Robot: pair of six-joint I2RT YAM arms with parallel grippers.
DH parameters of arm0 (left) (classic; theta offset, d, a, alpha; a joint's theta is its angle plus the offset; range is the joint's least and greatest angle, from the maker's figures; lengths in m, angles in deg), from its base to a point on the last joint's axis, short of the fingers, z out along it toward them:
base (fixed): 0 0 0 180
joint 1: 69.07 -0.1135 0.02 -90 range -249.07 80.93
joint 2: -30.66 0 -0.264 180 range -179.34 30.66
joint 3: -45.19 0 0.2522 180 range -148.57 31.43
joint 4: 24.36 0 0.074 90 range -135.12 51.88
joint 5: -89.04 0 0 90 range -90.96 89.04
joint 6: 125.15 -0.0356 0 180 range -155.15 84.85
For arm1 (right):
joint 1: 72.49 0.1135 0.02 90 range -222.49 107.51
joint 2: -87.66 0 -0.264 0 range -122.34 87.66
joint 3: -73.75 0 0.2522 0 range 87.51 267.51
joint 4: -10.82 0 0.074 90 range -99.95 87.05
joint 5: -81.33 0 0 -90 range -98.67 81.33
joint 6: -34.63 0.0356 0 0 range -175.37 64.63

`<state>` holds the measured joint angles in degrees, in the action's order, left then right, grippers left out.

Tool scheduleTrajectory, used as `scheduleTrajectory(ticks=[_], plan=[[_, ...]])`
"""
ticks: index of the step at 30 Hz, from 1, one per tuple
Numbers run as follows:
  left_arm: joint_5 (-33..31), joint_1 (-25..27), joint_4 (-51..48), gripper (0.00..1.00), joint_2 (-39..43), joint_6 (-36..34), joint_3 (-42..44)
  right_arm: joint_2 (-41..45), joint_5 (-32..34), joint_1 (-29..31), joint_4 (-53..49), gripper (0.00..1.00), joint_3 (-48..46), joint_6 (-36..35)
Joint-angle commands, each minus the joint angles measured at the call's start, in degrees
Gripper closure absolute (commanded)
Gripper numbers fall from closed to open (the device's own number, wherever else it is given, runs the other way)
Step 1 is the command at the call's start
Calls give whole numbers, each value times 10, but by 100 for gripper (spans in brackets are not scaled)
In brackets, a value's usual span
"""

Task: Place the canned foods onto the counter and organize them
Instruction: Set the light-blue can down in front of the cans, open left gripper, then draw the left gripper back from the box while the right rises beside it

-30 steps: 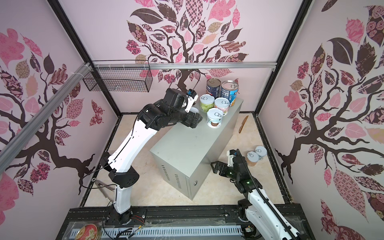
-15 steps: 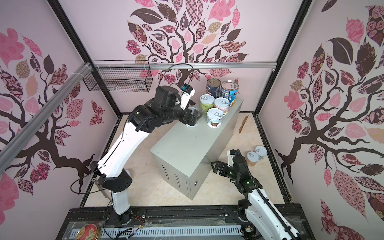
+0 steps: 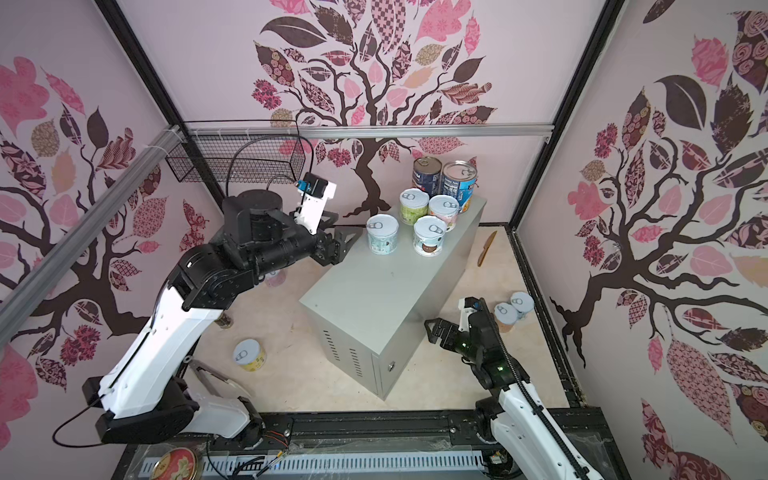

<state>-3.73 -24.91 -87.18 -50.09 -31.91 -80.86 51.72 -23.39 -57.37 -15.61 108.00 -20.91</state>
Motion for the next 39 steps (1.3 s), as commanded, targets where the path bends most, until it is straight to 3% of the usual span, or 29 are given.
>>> scheduleTrajectory(ticks=[1,4,10,18,27,39], plan=[[9,-17,53,35,45,14,83,24,31,4,-26,0,40,9],[54,-47,74,42,79,27,147,56,59,4,-34,0,49,39],[83,-74,105,50,99,20,213,58,93,4,-52,0,83,90],[110,-75,149,54,60,28,211,44,162,4,-69,0,138,75],[156,-75,190,59,7,47,196,37,176,4,-65,0,161,23],[188,-73,219,62,-51,66,170,50,158,4,-41,0,138,16]])
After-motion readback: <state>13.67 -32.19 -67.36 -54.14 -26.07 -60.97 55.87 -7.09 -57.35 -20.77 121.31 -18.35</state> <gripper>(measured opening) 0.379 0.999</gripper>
